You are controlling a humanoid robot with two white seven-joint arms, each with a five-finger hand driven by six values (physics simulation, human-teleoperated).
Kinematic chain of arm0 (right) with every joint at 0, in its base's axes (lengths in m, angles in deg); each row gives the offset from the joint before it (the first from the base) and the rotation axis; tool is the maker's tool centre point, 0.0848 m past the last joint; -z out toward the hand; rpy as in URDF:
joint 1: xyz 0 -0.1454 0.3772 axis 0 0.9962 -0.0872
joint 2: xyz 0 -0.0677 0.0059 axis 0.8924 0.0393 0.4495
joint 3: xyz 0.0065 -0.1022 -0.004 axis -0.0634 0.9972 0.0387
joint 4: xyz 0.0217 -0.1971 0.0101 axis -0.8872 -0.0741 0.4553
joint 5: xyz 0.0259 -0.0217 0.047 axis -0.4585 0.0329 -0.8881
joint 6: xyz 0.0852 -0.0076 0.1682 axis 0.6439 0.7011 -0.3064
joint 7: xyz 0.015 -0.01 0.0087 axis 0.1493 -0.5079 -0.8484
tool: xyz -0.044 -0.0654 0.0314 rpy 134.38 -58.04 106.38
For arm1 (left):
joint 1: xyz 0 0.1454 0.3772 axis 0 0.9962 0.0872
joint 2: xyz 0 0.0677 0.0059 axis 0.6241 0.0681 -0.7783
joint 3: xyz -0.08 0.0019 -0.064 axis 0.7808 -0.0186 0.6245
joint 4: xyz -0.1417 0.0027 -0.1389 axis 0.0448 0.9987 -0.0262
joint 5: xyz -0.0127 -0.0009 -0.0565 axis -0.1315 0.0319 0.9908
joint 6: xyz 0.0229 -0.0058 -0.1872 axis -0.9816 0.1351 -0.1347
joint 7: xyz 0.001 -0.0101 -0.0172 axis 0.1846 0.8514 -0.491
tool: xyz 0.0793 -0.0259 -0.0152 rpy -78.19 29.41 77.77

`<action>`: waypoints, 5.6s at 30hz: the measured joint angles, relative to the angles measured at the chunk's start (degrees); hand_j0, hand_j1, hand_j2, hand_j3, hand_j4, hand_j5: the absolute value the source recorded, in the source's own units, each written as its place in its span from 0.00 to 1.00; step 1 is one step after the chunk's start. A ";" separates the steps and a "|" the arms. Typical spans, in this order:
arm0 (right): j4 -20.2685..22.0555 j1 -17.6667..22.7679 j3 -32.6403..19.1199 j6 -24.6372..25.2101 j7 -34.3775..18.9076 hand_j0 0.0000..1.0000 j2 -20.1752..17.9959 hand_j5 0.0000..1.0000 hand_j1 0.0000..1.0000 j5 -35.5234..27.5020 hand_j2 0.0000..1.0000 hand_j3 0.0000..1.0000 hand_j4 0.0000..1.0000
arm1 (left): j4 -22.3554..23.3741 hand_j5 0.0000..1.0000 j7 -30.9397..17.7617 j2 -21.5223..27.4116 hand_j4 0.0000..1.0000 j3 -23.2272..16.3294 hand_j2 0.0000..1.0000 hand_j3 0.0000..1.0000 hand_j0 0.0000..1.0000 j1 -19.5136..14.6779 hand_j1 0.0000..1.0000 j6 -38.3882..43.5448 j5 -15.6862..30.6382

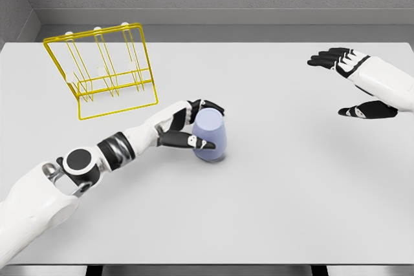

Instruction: Place the cup on the cup holder with both arms

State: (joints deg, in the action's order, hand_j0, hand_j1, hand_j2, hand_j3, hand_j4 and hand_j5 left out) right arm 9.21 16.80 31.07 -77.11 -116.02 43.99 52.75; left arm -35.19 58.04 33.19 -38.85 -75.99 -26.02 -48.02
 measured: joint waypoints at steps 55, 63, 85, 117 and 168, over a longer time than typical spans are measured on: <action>-0.05 0.00 -0.07 0.00 0.00 1.00 0.00 1.00 1.00 0.00 1.00 1.00 1.00 | -7.46 0.66 0.15 16.63 0.66 11.25 0.66 0.66 0.66 -0.35 0.66 -5.08 4.06; -0.02 0.00 -0.02 0.00 0.00 1.00 0.00 1.00 1.00 0.00 1.00 1.00 1.00 | -7.18 0.66 0.16 16.90 0.66 13.49 0.66 0.66 0.66 -0.44 0.66 -5.10 5.32; -0.03 0.00 0.00 0.00 0.00 1.00 0.28 1.00 1.00 0.00 1.00 1.00 1.00 | -7.51 0.67 0.17 20.30 0.67 15.30 0.67 0.67 0.67 -0.97 0.67 -6.68 6.77; -0.15 -0.26 0.00 0.00 0.00 1.00 0.35 1.00 1.00 0.00 1.00 1.00 1.00 | -3.51 0.68 0.13 22.08 0.68 16.13 0.68 0.68 0.68 -2.11 0.68 -8.27 8.87; -0.26 -0.26 0.00 0.00 0.00 1.00 0.35 1.00 1.00 0.07 1.00 1.00 1.00 | 0.58 0.99 0.08 21.54 0.99 16.23 0.99 0.99 0.99 -3.69 0.99 -8.00 8.63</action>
State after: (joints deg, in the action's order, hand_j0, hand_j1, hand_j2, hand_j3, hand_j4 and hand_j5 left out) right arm 8.95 16.54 31.07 -77.11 -116.02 44.34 52.82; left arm -34.61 58.12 54.72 -22.62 -79.68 -34.01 -39.39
